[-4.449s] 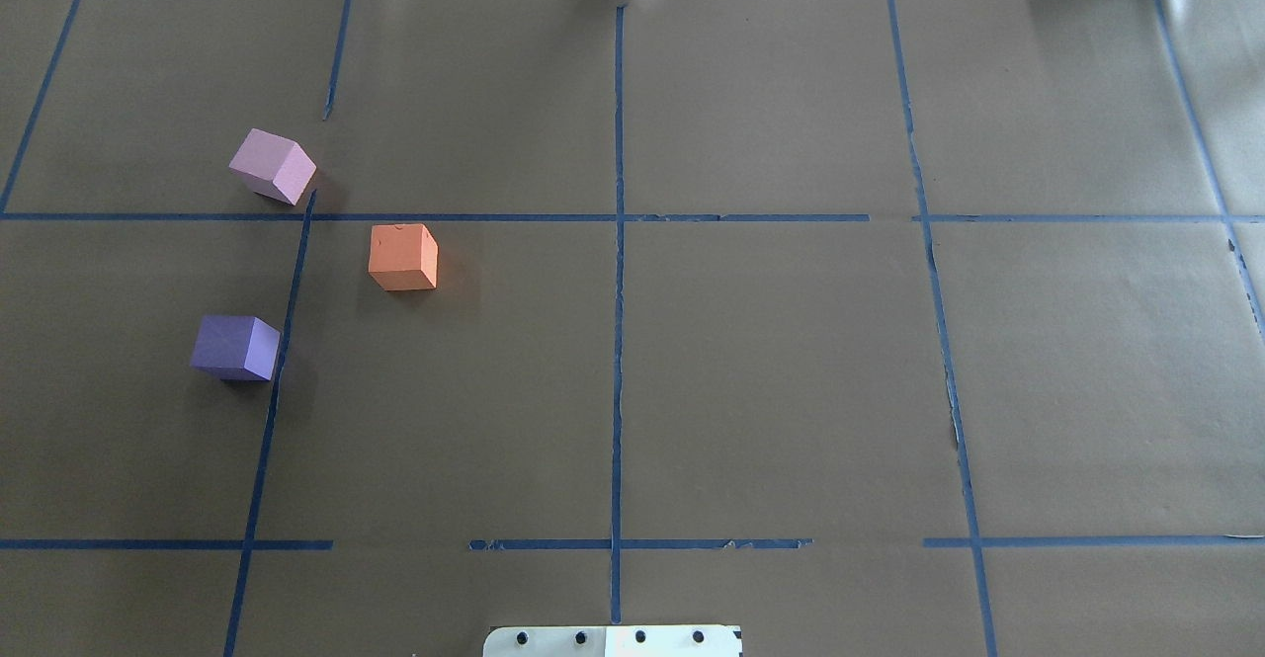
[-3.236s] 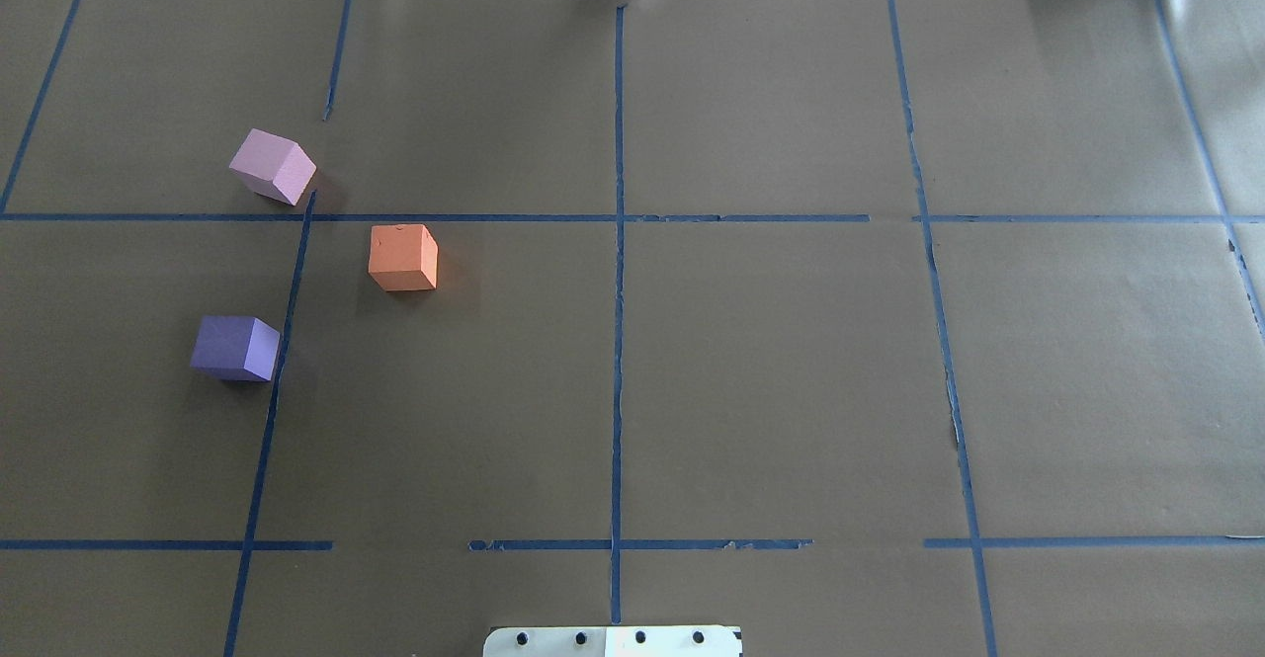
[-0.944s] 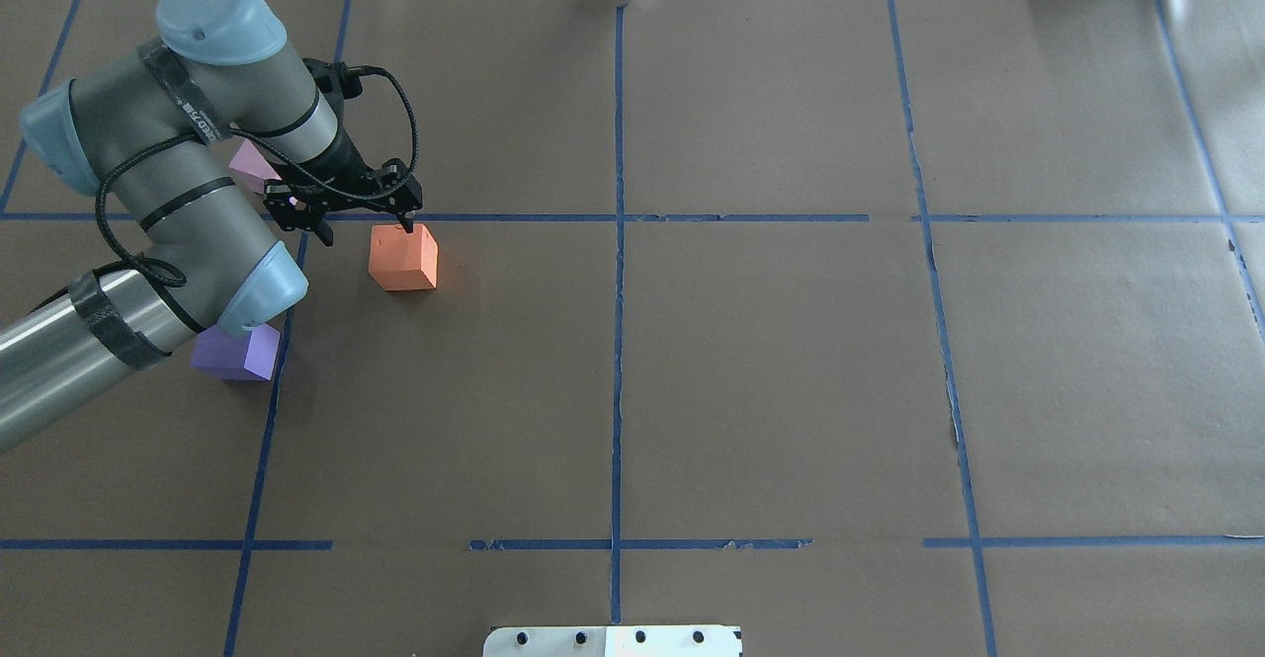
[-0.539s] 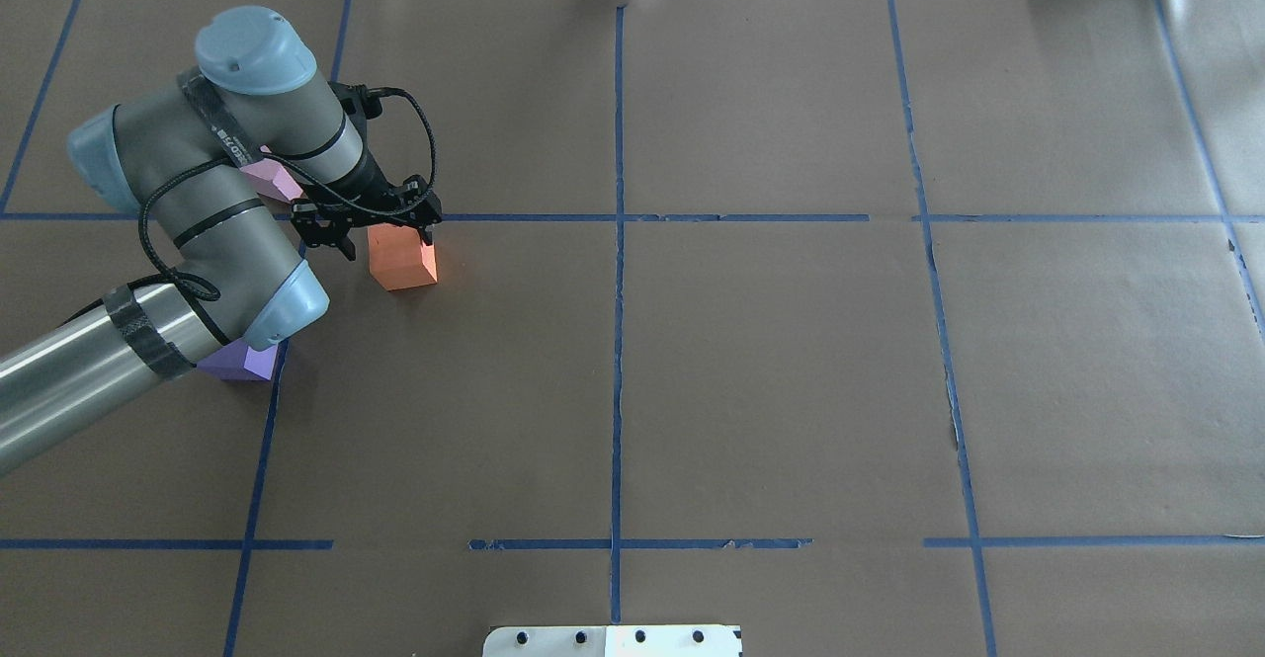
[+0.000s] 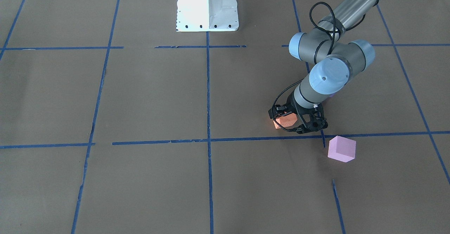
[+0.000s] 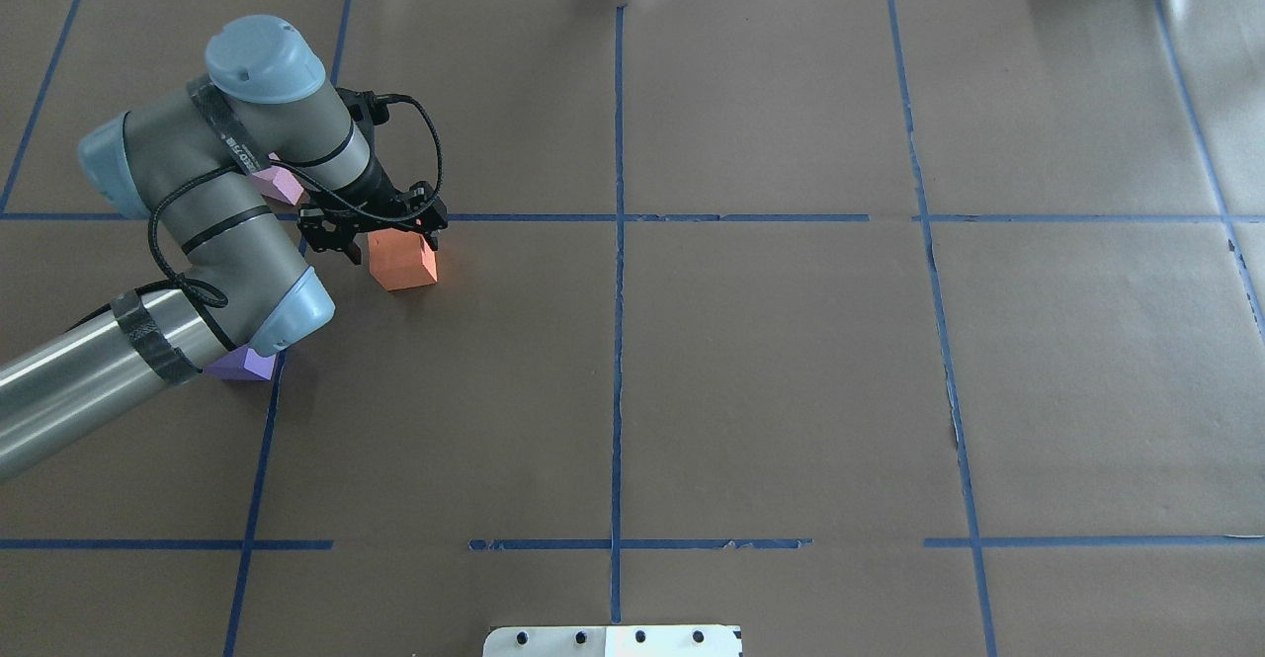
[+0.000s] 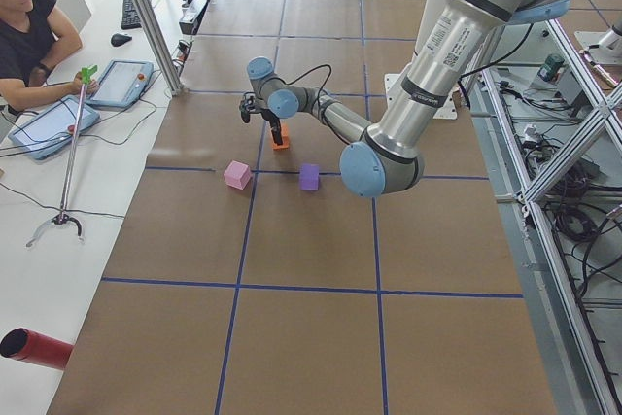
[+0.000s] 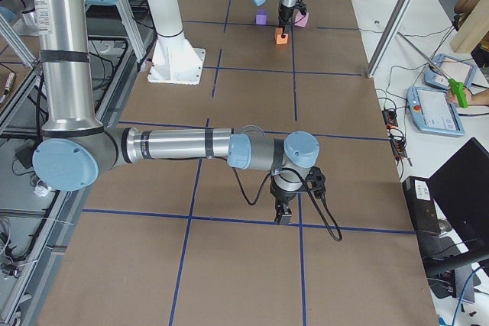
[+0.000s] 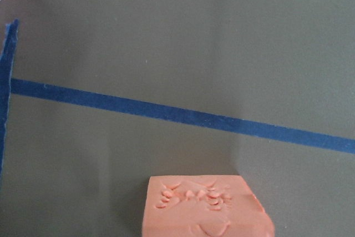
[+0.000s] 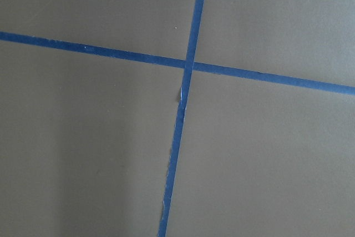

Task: Arrange blocks in a line
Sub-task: 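Close the left gripper on the orange cube, then carry the orange cube with the left gripper toward the pink cube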

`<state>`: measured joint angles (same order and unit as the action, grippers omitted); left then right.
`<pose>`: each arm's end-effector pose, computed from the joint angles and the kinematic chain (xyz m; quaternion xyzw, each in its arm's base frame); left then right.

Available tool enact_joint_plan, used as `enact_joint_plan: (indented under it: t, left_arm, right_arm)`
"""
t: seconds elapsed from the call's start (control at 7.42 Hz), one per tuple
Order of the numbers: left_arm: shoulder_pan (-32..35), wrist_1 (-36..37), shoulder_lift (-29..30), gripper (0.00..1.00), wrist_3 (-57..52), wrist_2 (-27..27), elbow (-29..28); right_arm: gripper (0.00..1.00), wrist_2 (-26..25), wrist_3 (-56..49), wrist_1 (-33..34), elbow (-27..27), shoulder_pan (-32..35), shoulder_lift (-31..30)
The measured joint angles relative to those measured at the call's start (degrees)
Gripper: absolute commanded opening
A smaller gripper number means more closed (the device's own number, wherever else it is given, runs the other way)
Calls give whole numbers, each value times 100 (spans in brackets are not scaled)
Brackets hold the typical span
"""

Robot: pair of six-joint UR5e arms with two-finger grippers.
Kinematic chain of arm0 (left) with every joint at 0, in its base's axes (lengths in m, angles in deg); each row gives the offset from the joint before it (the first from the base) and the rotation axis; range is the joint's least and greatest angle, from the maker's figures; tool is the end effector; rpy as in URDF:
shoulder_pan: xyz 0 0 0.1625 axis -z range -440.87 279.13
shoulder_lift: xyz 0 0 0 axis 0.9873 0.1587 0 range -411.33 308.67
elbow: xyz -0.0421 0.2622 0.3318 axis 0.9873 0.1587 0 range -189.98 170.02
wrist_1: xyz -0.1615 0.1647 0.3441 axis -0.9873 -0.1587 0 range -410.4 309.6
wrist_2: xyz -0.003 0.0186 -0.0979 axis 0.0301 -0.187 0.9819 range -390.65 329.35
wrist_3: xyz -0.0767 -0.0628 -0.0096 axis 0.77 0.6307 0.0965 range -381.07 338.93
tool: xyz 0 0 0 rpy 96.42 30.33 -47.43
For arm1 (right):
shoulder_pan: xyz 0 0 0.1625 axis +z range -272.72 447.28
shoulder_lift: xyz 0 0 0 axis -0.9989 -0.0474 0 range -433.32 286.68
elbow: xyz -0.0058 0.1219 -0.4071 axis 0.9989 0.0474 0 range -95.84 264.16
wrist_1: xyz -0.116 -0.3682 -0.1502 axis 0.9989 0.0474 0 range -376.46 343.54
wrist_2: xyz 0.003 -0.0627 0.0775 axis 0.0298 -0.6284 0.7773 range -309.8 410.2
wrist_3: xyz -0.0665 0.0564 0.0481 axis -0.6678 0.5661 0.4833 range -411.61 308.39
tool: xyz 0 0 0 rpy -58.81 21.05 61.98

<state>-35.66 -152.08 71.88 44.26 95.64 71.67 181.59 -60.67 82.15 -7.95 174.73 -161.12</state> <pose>0.4521 -0.5609 0.3583 -0.0717 0.4136 -0.0648 0.9053 0.0451 -0.5037 0.6397 -0.0150 -0.3546 -0.0813 0.9313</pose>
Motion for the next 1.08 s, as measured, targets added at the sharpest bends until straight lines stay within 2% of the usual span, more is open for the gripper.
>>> enact_joint_plan:
  t: [0.13,0.27,0.54,0.81,1.08]
  left_arm:
    - [-18,-33,-10,39,3,-4,0]
    - [-35,-66,-27,25,1,-6,4]
    - [88,-39,-77,11,-24,-1,167]
    - [431,625,-291,10,-261,21,985]
    - [861,1818,-444,10,-1314,20,1915]
  right_arm:
    - [100,0,0,0,0,0,0]
    - [100,0,0,0,0,0,0]
    - [100,0,0,0,0,0,0]
    - [100,0,0,0,0,0,0]
    - [100,0,0,0,0,0,0]
